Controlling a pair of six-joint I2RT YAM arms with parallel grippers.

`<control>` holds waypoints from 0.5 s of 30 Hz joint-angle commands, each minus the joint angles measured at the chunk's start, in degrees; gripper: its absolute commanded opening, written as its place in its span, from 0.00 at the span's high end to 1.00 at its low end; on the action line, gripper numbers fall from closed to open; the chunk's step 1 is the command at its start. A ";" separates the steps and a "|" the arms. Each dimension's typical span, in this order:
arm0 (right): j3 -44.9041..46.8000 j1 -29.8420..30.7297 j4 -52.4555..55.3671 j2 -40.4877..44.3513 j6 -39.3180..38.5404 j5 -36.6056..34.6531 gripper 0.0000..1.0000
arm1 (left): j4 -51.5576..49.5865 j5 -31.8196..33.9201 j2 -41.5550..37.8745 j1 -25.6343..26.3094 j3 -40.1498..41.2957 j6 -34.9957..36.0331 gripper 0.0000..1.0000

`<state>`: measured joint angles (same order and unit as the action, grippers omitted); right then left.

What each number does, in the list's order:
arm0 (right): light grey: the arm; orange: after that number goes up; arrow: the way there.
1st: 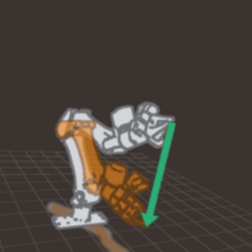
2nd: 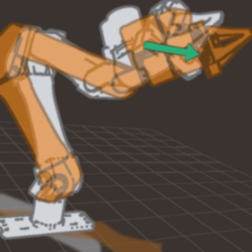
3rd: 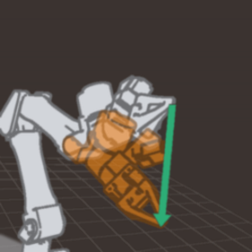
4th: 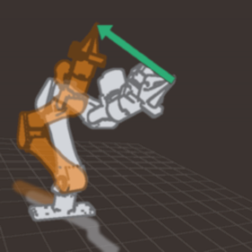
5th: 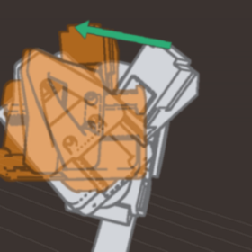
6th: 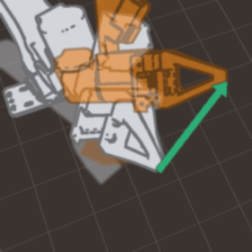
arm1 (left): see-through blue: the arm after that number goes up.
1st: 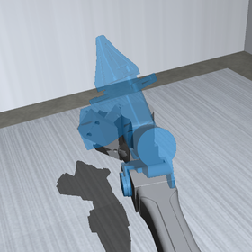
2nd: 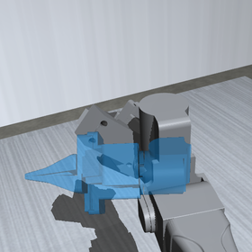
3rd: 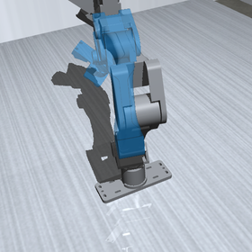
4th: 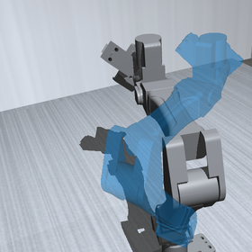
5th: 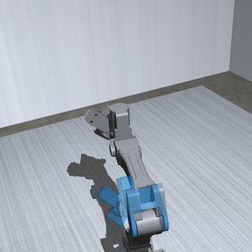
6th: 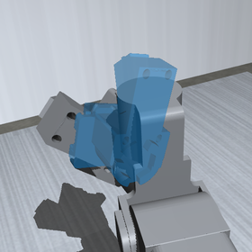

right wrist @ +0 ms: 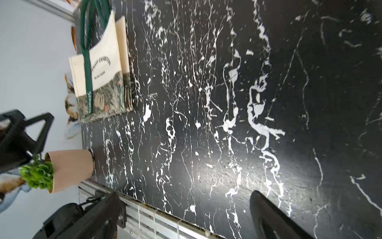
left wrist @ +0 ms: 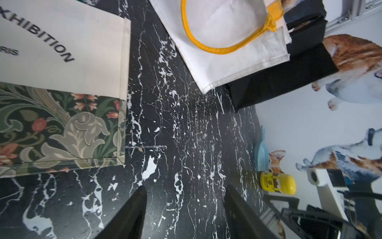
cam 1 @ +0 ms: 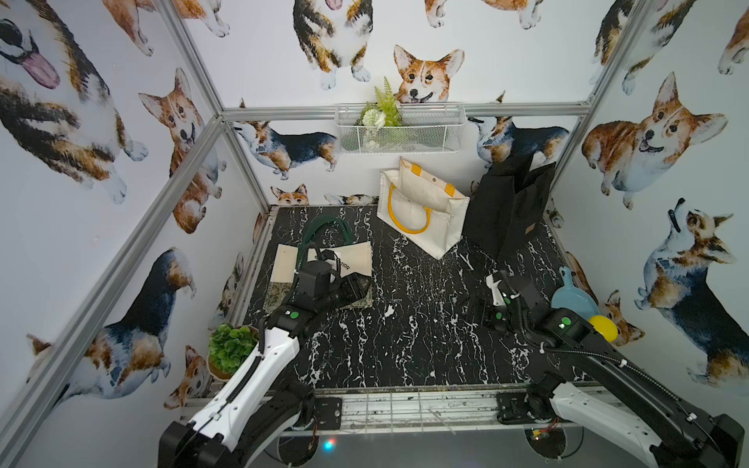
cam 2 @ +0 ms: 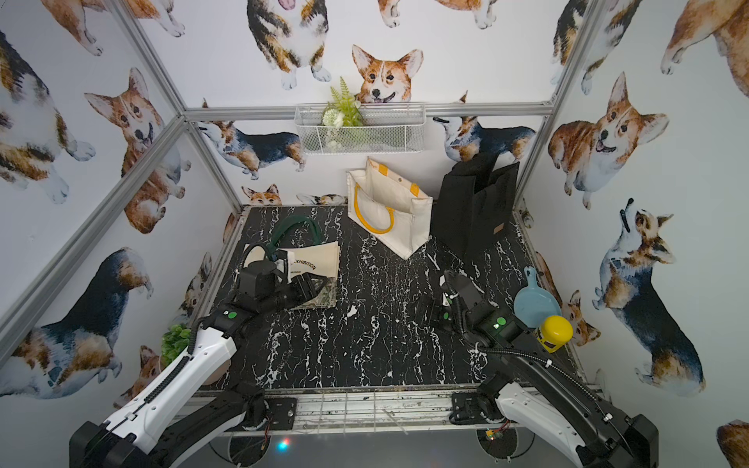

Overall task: Put away the canvas bag
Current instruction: Move the canvas bag to the center of the board.

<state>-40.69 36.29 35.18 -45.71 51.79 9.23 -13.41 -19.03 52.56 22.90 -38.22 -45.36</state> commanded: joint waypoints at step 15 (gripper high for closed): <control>-41.80 -4.09 5.83 -37.04 -31.27 -14.72 0.04 | 10.47 -4.15 -9.44 6.24 7.54 -10.36 0.00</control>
<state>-77.69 33.34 40.64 -77.71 27.79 -3.86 -5.50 -22.35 44.42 29.17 -30.72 -54.39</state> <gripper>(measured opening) 0.965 0.998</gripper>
